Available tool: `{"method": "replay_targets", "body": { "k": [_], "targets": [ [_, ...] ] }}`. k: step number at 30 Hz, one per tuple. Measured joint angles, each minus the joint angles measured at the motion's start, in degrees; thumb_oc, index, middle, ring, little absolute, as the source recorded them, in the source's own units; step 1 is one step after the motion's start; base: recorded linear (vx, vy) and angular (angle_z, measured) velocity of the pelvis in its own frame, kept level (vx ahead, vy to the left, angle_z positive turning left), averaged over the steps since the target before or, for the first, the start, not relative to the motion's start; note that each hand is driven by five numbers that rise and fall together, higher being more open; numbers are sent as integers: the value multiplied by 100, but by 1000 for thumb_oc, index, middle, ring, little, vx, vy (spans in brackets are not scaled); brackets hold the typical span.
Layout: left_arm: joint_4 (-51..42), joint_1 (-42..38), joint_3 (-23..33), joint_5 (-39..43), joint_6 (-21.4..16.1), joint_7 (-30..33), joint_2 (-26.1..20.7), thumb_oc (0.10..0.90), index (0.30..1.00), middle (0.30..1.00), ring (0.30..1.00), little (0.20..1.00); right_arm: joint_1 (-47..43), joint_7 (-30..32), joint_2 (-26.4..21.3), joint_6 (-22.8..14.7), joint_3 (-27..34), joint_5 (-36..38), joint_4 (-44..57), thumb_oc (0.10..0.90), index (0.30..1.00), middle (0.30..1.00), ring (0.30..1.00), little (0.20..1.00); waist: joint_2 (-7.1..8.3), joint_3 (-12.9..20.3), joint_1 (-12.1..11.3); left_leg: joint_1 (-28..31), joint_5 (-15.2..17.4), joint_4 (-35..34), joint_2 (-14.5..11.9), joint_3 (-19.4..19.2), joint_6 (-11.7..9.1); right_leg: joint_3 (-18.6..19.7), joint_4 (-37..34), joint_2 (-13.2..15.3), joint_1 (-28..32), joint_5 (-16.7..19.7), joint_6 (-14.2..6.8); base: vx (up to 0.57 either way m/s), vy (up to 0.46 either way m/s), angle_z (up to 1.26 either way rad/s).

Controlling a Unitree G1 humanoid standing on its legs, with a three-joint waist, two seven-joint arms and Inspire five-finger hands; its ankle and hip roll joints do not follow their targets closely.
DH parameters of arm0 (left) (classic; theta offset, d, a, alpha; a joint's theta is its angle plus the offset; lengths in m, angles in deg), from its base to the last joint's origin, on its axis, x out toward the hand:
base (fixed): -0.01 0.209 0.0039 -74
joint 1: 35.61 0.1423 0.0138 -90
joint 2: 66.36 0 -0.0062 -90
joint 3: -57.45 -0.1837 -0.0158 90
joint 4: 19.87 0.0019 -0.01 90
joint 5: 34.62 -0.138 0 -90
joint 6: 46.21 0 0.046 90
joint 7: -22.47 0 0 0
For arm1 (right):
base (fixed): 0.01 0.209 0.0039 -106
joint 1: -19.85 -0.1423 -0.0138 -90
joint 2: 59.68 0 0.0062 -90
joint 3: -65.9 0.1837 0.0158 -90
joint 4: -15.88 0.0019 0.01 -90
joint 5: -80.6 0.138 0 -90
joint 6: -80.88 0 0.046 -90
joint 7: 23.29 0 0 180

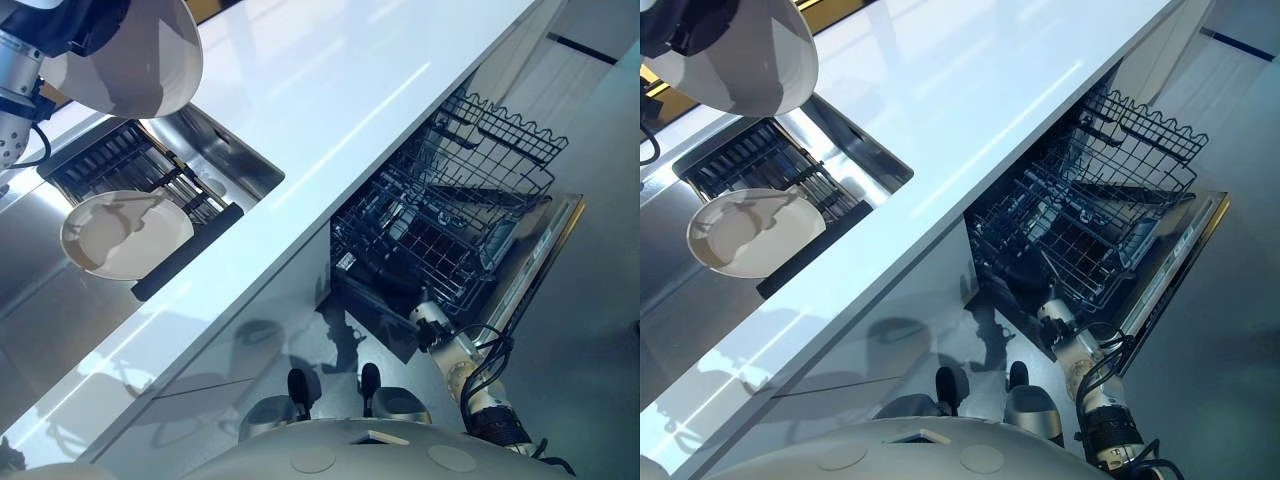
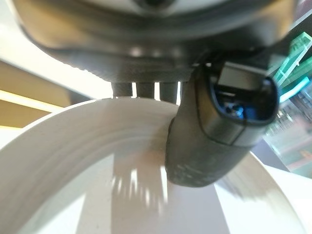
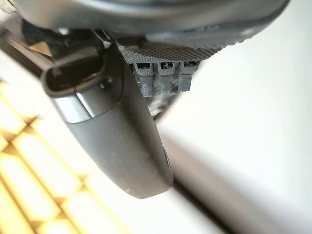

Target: Pick up plates and place into dishwasher.

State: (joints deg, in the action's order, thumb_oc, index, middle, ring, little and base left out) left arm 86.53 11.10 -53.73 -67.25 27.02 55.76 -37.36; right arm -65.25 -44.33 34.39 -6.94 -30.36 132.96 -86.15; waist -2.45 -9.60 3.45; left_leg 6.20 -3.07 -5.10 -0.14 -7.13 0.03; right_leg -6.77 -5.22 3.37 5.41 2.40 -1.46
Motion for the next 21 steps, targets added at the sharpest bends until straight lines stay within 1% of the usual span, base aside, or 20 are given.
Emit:
{"method": "replay_targets", "body": {
  "k": [1, 2, 3, 5, 6, 7, 8, 10, 11, 13, 15, 17, 18, 19, 21],
  "targets": [
    [-149, 290, 332, 1, -3, 183, 14, 100, 300, 300, 300, 200, -51, 471, -13, -124, 119, -377, 151, 800, 900, 900, 900, 900, 6, 23, -3, 0, 0, 0, -3, -15, 0, 2, 0, -3, -1, 0, 0, -36, 1, -1],
    [-214, 409, 433, 0, 5, 245, 16, 100, 300, 300, 300, 200, -49, 692, -49, -219, 140, -671, 209, 800, 900, 900, 900, 900, 4, 33, -6, 0, 0, 0, -3, -24, 0, 7, 0, -5, -5, 1, -1, -59, -1, -3],
    [-438, 757, 728, -2, 24, 383, 25, 100, 300, 300, 300, 200, -32, 1329, -238, -556, 171, -1620, 302, 800, 900, 900, 900, 900, -4, 65, -11, -1, 1, 0, 0, -44, 0, 23, 0, -7, -13, 4, -6, -49, -8, -4],
    [-793, 1316, 1197, -11, 51, 608, 113, 100, 300, 300, 300, 200, 1, 2187, -513, -931, 397, -2766, 350, 800, 900, 900, 900, 900, -20, 99, -9, -1, 10, -1, 4, -66, 12, 51, 0, -16, -23, 9, -14, -37, -9, -7],
    [-953, 1566, 1408, -14, 68, 704, 183, 100, 300, 300, 300, 200, 14, 2501, -607, -1047, 528, -3113, 374, 800, 900, 900, 900, 900, -29, 105, -8, -1, 15, -1, 7, -79, 18, 79, 0, -12, -29, 13, -19, -22, -9, -11],
    [-1204, 1898, 1682, -24, 78, 900, 329, 100, 300, 300, 300, 200, 19, 2984, -758, -1262, 844, -3568, 406, 800, 900, 900, 900, 900, -40, 114, -12, 4, 19, -1, 8, -105, 24, 116, 0, -13, -34, 18, -27, -12, -8, -12],
    [-1415, 2122, 1843, -70, 149, 1021, 435, 100, 300, 300, 300, 200, 22, 3336, -869, -1362, 1166, -3831, 542, 800, 900, 900, 900, 900, -40, 116, -7, 8, 22, -1, 10, -112, 27, 135, 0, -16, -39, 23, -33, -12, -11, -12],
    [-1758, 2431, 2056, -142, 307, 1187, 608, 100, 300, 300, 300, 200, 12, 3852, -1092, -1539, 1593, -4204, 926, 800, 900, 900, 900, 900, -48, 121, 5, 12, 25, -1, 11, -119, 32, 161, 0, -14, -49, 33, -37, -6, -14, -10],
    [-1865, 2489, 2107, -162, 324, 1285, 689, 100, 300, 300, 300, 200, -21, 4047, -1207, -1759, 1759, -4362, 1163, 800, 900, 900, 900, 900, -47, 123, 26, 14, 25, -1, 7, -124, 32, 164, 0, -14, -54, 40, -34, -3, -20, -8],
    [-2100, 2489, 2160, -251, 501, 1347, 967, 100, 300, 300, 300, 200, -164, 4065, -1434, -1990, 1897, -4455, 1771, 800, 900, 900, 900, 900, -67, 136, 76, 18, 25, -1, 4, -124, 32, 166, 0, -15, -53, 46, -29, -1, -29, -5],
    [-2298, 2456, 2163, -295, 571, 1383, 1183, 100, 300, 300, 300, 200, -467, 3691, -1712, -2240, 1752, -4449, 2267, 800, 900, 900, 900, 900, -74, 142, 131, 49, 24, -1, -2, -122, 31, 176, 0, -19, -32, 51, -22, 2, -39, -3],
    [-2393, 2338, 2142, -357, 566, 1384, 1416, 100, 300, 300, 300, 200, -958, 3057, -1922, -2382, 1372, -4414, 2676, 800, 900, 900, 900, 900, -86, 152, 149, 75, 23, -2, -11, -118, 26, 174, -1, -27, -4, 52, -21, -3, -59, 1],
    [-2386, 2196, 2083, -358, 564, 1384, 1554, 100, 300, 300, 300, 200, -1213, 2689, -2016, -2390, 1124, -4239, 2822, 800, 900, 900, 900, 900, -93, 163, 126, 77, 20, -2, -16, -108, 21, 165, -1, -29, 8, 53, -20, -2, -63, 6],
    [-2385, 1998, 2034, -357, 569, 1384, 1777, 100, 300, 300, 300, 200, -1576, 2194, -2093, -2373, 739, -3995, 2924, 800, 900, 900, 900, 900, -98, 191, 81, 75, 15, -1, -16, -83, 16, 156, -1, -32, 13, 53, -19, 2, -49, 9],
    [-2378, 1773, 1889, -354, 570, 1432, 1934, 100, 300, 300, 300, 200, -1904, 1670, -2094, -2255, 305, -3737, 3001, 800, 900, 900, 900, 900, -88, 266, -9, 53, 6, 1, -18, -50, 8, 139, -1, -46, 6, 52, -17, 5, -49, 10]
  ]
}}
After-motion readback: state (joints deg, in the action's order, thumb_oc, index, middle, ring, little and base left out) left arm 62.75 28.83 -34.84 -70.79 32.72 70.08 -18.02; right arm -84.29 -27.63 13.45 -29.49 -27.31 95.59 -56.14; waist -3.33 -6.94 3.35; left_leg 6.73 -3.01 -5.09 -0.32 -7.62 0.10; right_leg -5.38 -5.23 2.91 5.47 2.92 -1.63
